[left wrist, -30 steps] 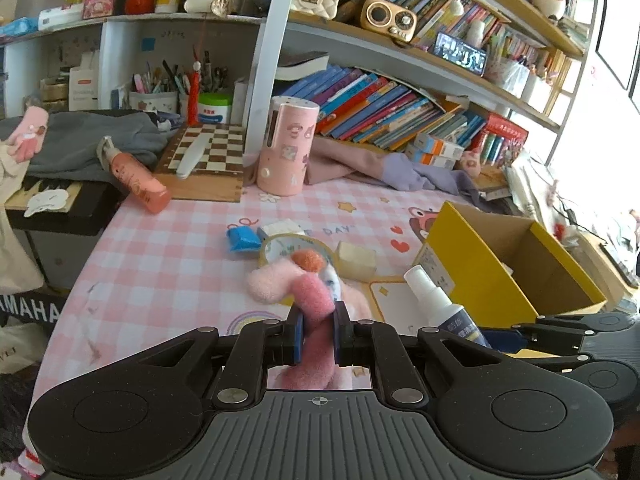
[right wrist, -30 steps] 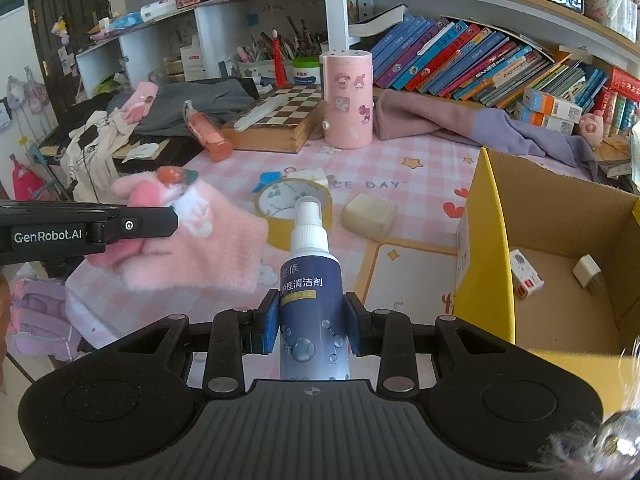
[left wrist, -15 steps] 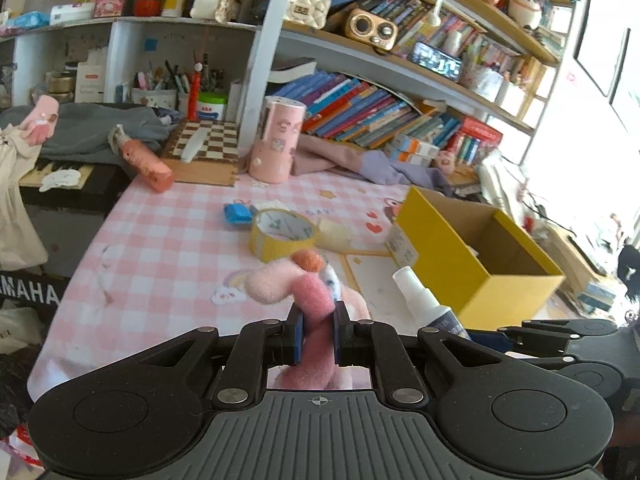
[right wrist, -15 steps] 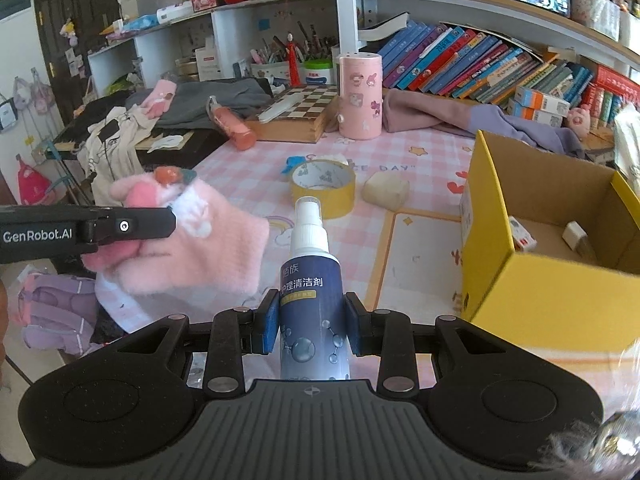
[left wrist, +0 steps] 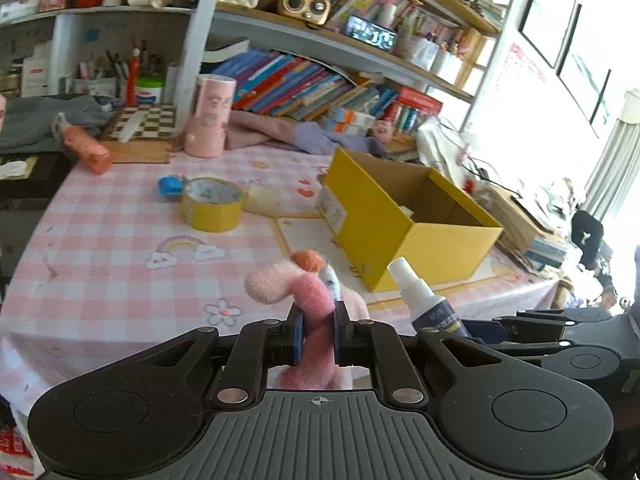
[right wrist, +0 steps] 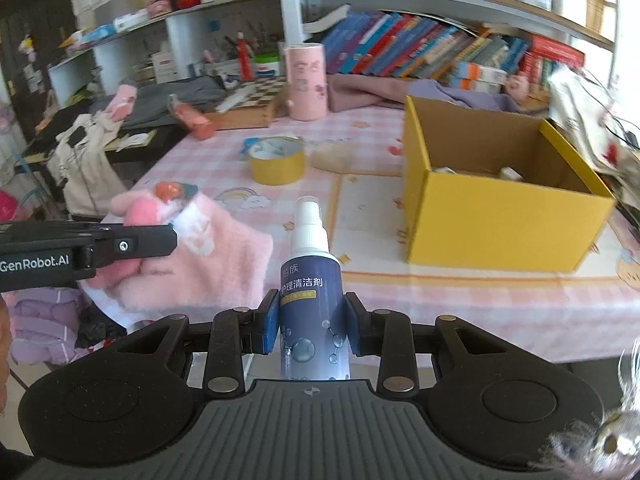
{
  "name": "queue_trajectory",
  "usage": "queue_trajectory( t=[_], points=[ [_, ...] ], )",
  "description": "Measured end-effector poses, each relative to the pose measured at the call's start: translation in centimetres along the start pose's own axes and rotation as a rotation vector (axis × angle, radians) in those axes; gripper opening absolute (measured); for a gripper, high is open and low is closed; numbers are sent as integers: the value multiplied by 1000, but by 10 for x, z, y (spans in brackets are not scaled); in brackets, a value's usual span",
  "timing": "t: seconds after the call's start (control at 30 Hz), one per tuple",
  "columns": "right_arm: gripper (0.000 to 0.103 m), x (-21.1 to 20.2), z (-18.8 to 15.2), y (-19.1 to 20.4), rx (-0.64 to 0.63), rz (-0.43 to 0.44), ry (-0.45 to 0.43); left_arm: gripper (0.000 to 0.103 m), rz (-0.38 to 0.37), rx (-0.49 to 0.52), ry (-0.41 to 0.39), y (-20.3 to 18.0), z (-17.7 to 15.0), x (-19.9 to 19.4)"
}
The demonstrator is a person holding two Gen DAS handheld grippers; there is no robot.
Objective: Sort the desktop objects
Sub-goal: 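Carry the glove and spray bottle in both tools over into the yellow box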
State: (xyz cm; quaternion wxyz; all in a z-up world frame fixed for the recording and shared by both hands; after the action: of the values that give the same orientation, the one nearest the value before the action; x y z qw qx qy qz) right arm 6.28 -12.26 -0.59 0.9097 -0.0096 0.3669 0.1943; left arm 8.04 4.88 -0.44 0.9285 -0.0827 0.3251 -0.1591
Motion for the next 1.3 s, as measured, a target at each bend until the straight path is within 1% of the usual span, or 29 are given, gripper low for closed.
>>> queue_trajectory(
  t=[0.23,0.5,0.7,0.97,1.1,1.3],
  points=[
    [30,-14,-13,-8,29,-46,8,12,-55,23,24,-15,-8,3],
    [30,-24,-25,-18,68,-87,19,12,-98,57,46,-31,-11,8],
    [30,-33,-32,-30,111,-118,11,12,-134,96,62,-46,-12,14],
    [30,-45,-41,-51,163,-166,9,12,-189,129,82,-70,-10,28],
    [30,-51,-44,-65,199,-188,6,12,-213,152,77,-84,-8,33],
    [30,-58,-45,-85,227,-212,-6,12,-249,161,79,-102,1,44]
  ],
)
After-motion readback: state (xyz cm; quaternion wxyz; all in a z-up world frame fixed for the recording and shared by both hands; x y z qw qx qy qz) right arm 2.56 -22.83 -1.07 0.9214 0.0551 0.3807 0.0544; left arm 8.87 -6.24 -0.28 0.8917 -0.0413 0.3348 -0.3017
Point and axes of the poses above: each gripper's, at about its wrist camera, not at the fingertips, and x roughly the way its jaws point, y to its left, z to its top, the point moved 5 cm from there along x, roughly the way its jaws point, and after that the axes turned 4 degrees about z, right-handed, at the moved point
